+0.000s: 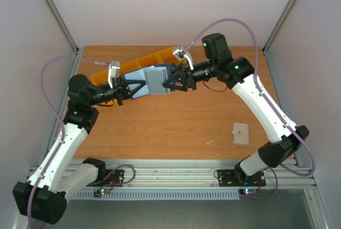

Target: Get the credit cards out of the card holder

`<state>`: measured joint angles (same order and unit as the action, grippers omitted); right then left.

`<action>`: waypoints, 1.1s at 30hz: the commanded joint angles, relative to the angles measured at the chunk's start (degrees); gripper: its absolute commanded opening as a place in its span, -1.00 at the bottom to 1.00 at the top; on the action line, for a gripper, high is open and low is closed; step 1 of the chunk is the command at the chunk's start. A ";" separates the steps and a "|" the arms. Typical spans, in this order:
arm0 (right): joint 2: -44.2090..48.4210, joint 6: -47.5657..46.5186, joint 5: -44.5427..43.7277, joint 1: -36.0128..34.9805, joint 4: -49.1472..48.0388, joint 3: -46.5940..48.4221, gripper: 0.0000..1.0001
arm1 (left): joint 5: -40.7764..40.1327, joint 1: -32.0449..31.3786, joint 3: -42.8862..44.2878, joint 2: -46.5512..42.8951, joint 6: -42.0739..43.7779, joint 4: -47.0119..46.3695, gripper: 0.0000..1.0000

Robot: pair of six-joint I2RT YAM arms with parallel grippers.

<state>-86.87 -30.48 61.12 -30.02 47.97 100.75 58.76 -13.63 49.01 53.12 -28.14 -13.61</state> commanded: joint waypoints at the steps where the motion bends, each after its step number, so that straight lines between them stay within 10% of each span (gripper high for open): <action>1: 1.61 -0.84 4.15 2.72 1.21 0.73 -0.04 | 0.58 -0.18 0.91 -1.35 2.45 -4.07 -0.99; 33: -4.04 -0.50 -9.84 -5.63 0.46 4.70 0.05 | -4.27 -0.21 -0.27 -2.91 3.27 -0.05 -1.00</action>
<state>-91.20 -27.29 53.45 -35.75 43.66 102.10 56.38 -13.63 48.99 51.94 -25.23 -12.71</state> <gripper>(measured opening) 0.510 0.035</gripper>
